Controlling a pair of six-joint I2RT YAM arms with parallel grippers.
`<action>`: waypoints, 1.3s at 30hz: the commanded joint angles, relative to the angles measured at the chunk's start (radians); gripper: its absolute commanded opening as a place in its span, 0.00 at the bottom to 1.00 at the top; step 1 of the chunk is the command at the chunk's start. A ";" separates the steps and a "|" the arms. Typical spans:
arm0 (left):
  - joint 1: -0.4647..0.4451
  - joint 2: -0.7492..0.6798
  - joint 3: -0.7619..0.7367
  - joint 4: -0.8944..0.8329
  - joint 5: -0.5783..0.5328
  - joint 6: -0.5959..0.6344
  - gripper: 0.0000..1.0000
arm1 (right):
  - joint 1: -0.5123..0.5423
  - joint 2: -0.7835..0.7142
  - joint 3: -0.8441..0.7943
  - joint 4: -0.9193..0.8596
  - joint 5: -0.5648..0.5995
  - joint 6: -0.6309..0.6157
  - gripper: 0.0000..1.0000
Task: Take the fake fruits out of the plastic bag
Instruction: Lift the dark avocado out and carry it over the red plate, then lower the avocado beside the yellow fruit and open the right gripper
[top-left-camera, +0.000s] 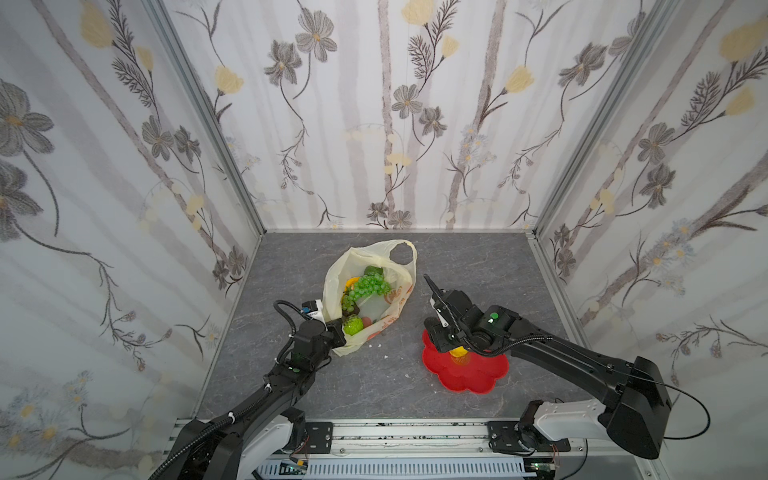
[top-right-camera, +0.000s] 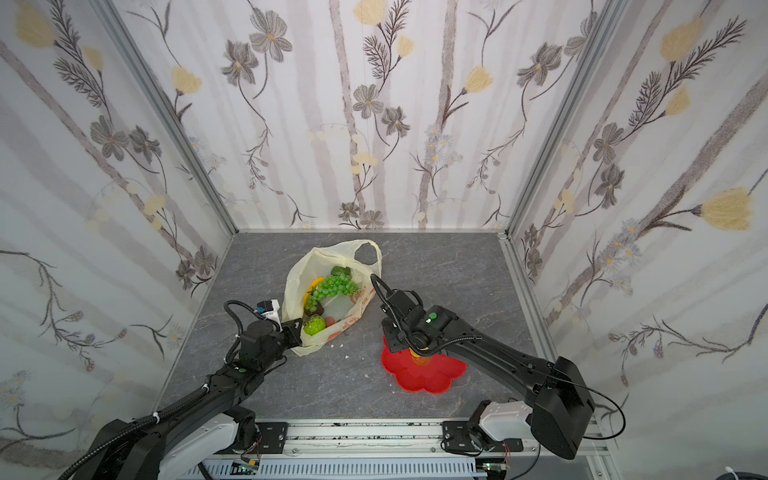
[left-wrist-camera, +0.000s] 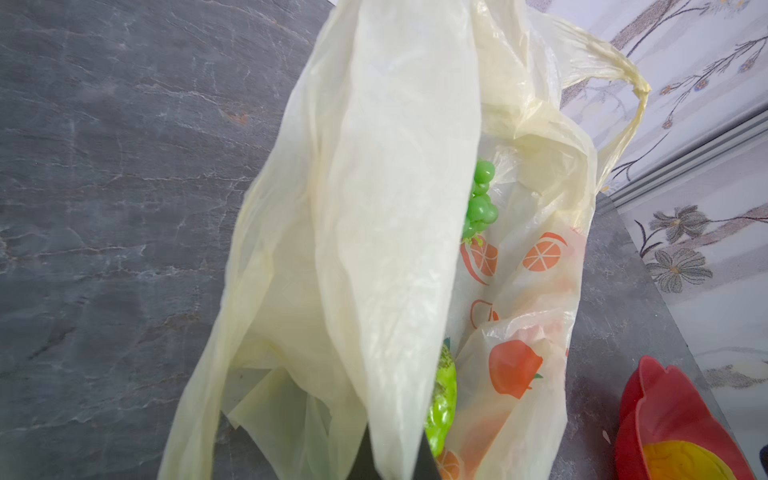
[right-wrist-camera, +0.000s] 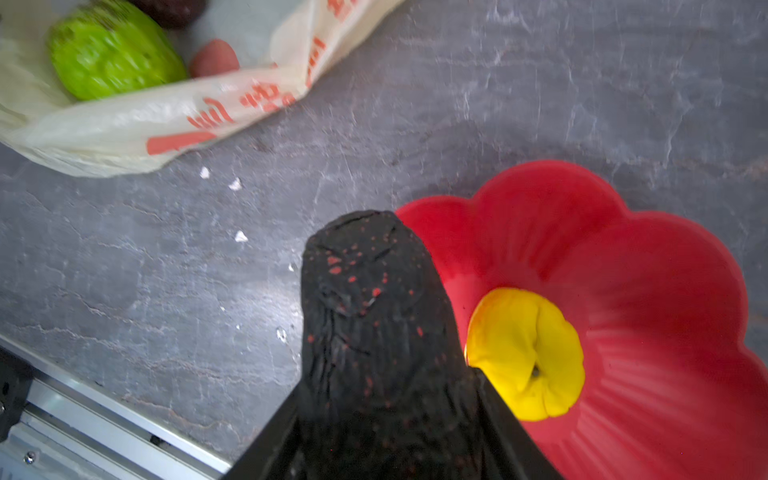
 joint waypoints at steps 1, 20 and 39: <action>0.001 0.002 0.000 0.010 -0.005 0.001 0.00 | 0.007 -0.036 -0.056 -0.007 -0.032 0.071 0.52; 0.001 0.013 0.002 0.011 -0.007 -0.001 0.00 | 0.024 0.004 -0.208 0.080 -0.037 0.138 0.52; 0.001 0.010 0.001 0.011 -0.006 0.000 0.00 | 0.018 0.101 -0.233 0.132 0.085 0.202 0.53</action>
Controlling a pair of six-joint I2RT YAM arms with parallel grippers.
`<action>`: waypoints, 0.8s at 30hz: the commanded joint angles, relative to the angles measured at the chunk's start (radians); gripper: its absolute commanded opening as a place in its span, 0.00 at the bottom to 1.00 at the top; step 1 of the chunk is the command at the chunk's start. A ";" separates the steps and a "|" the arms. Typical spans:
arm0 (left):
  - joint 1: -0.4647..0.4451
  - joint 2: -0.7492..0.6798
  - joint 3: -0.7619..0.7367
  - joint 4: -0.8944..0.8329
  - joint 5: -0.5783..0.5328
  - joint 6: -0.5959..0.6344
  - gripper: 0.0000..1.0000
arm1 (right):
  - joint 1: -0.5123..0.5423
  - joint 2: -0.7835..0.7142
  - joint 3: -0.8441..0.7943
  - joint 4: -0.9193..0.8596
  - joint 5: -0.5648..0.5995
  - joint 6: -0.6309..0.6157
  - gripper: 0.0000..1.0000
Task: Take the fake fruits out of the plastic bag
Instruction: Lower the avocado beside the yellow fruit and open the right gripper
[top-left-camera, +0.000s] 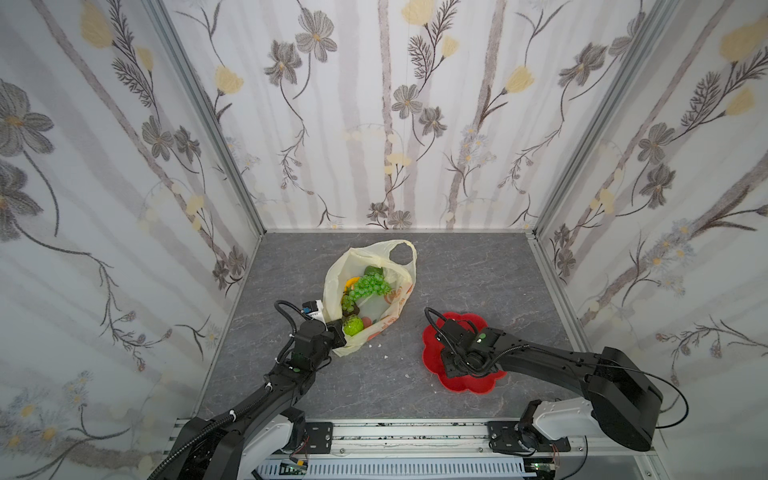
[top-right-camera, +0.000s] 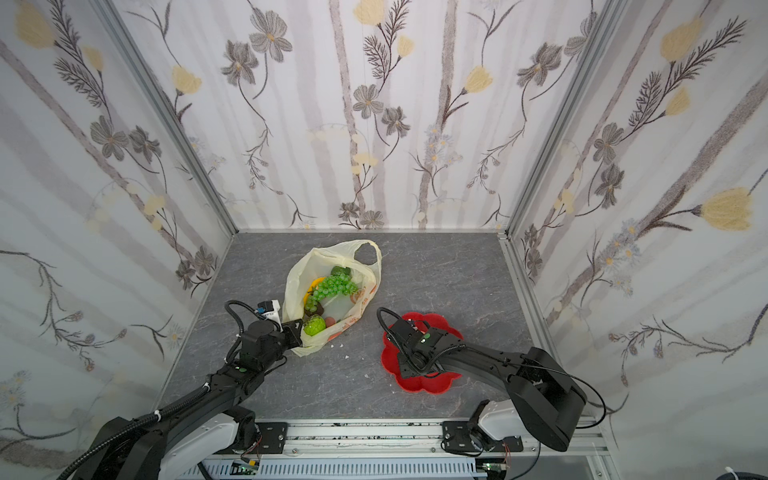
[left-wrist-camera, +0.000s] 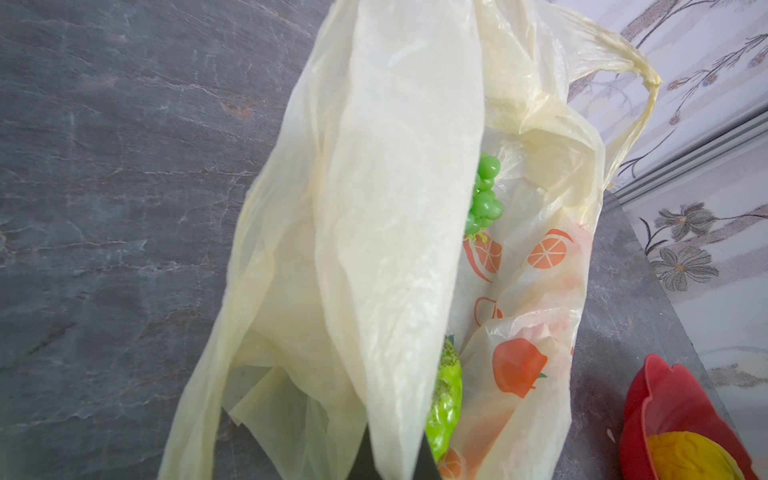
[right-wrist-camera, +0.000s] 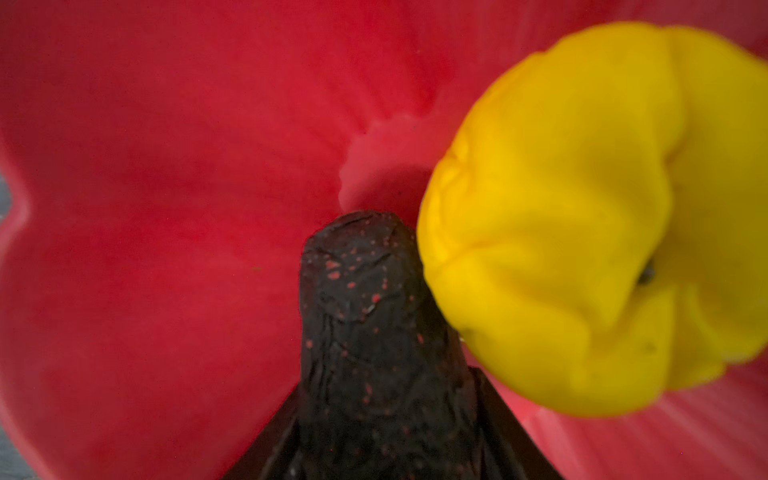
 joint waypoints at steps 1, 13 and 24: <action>0.001 -0.004 0.001 0.011 -0.004 0.000 0.00 | -0.005 0.022 0.016 0.045 0.045 0.027 0.53; 0.000 -0.006 -0.001 0.010 -0.005 0.001 0.00 | -0.015 0.073 0.022 0.059 0.047 0.029 0.64; 0.001 -0.004 0.000 0.011 -0.006 -0.002 0.00 | -0.015 0.040 0.073 0.016 0.055 0.024 0.70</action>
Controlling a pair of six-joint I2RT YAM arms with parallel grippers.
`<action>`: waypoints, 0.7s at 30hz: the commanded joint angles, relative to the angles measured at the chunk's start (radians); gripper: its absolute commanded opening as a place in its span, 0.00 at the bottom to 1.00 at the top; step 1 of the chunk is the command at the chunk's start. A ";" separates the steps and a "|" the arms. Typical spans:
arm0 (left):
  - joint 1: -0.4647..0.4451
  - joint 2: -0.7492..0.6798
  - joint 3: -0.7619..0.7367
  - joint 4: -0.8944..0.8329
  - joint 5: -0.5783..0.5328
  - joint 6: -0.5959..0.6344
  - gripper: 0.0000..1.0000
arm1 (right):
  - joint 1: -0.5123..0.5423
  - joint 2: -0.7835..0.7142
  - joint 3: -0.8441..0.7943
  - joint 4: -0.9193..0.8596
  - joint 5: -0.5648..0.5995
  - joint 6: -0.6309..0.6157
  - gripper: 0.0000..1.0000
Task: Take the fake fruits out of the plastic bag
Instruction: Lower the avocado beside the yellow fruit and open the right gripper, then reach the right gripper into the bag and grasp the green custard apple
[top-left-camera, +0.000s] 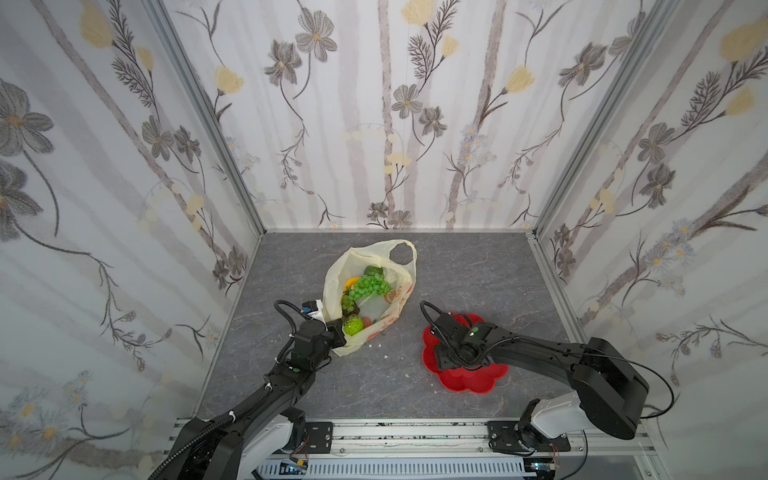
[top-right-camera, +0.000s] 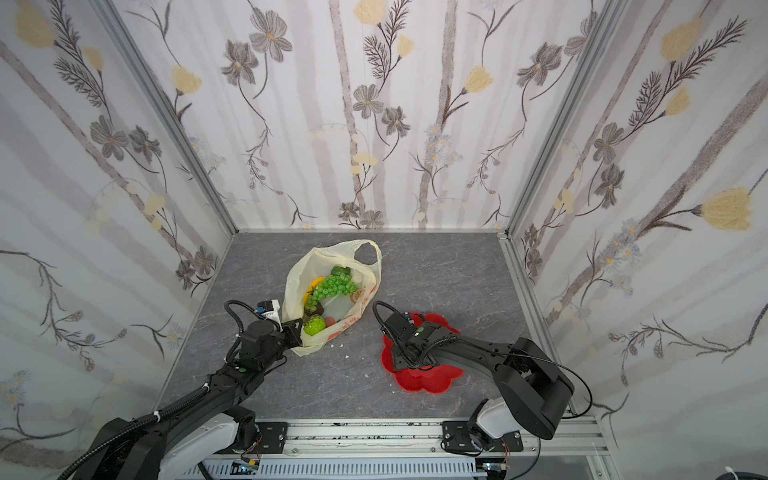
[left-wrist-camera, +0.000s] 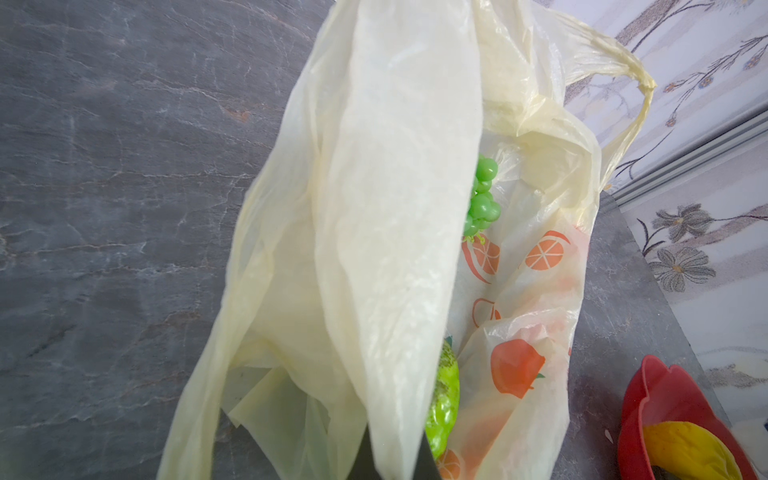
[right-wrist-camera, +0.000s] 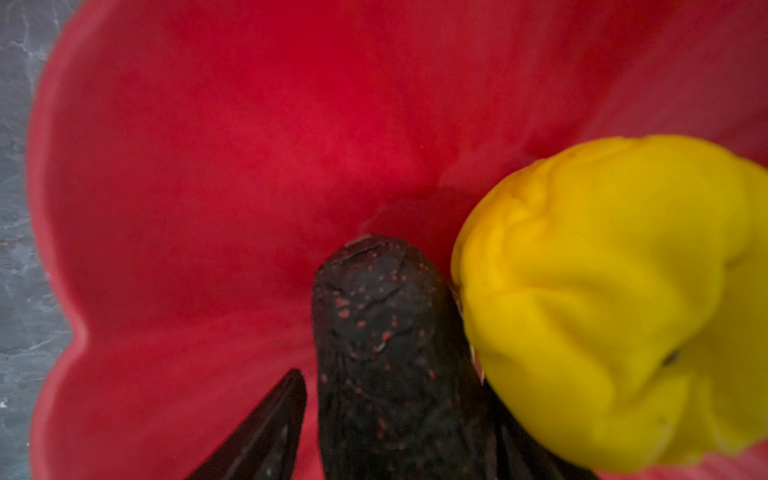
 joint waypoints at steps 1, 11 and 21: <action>0.000 0.003 0.000 0.010 -0.006 -0.002 0.00 | -0.001 -0.043 0.021 -0.025 0.030 0.010 0.70; 0.000 0.004 0.000 0.011 -0.006 -0.002 0.00 | 0.002 -0.159 0.204 -0.192 0.104 -0.016 0.72; 0.001 0.036 0.001 0.016 -0.016 -0.030 0.00 | 0.034 0.015 0.449 0.056 -0.078 -0.060 0.71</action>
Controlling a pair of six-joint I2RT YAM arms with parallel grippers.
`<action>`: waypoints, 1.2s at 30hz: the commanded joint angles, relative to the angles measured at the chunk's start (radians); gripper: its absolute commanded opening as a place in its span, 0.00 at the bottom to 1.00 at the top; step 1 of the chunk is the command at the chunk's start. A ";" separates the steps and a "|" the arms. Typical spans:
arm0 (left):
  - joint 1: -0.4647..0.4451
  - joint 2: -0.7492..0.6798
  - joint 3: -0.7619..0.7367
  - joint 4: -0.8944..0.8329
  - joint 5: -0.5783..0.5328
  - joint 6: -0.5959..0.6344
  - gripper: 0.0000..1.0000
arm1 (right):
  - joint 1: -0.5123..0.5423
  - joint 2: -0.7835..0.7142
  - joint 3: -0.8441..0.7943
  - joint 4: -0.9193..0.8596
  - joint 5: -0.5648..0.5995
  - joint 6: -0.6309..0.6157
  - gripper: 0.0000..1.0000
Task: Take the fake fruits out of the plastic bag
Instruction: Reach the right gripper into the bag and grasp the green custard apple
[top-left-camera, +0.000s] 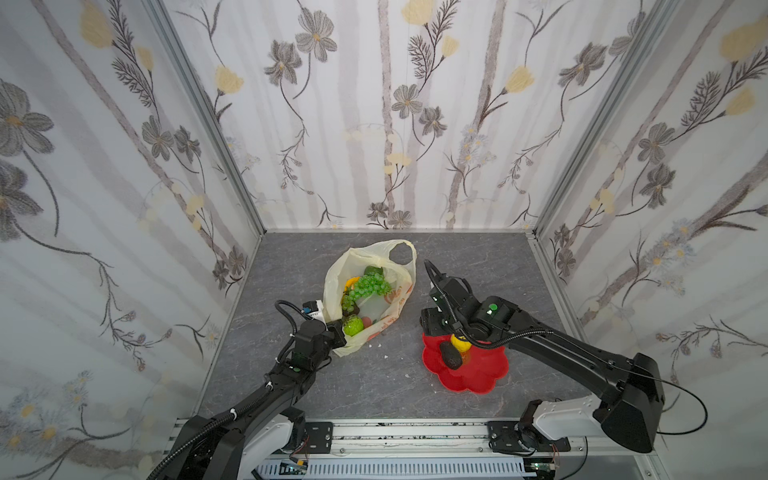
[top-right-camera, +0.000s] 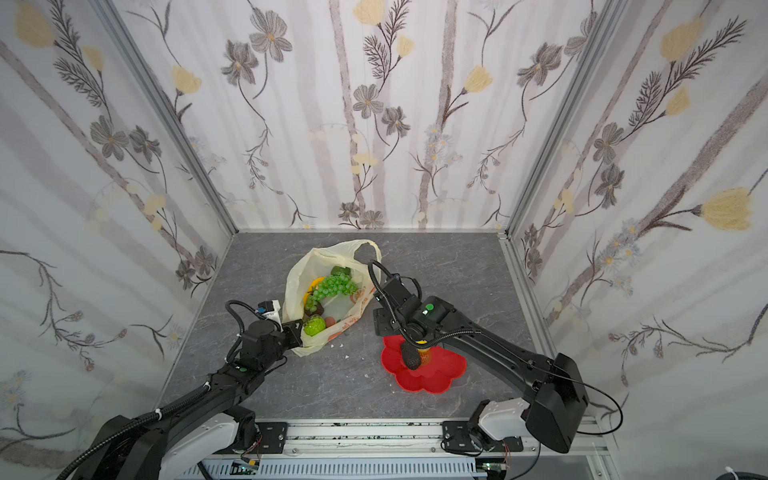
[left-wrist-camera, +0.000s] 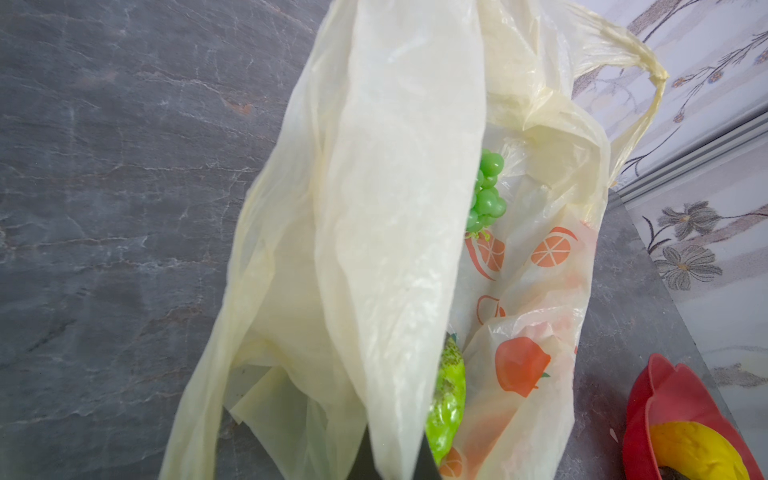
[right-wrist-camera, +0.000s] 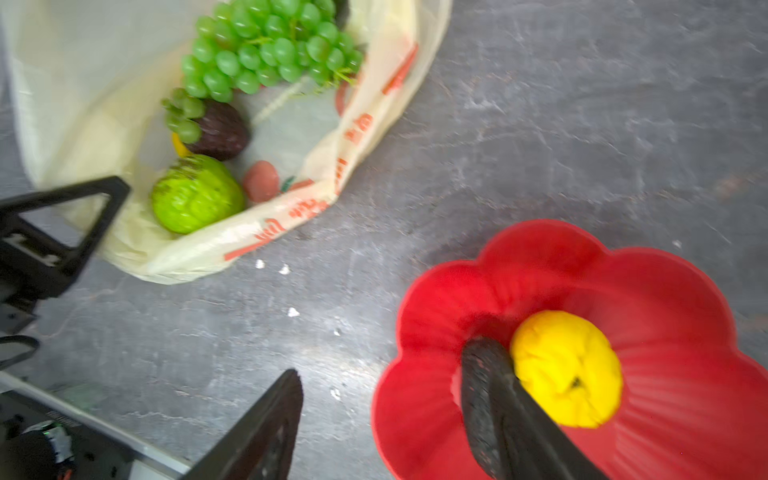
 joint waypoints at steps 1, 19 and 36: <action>0.000 0.021 0.003 0.015 -0.017 -0.026 0.00 | 0.018 0.103 0.078 0.148 -0.079 -0.018 0.71; 0.000 0.083 0.023 0.015 -0.027 -0.031 0.00 | 0.069 0.572 0.387 0.276 -0.240 0.018 0.71; 0.001 0.091 0.025 0.015 -0.022 -0.028 0.00 | 0.069 0.763 0.476 0.290 -0.280 0.019 0.70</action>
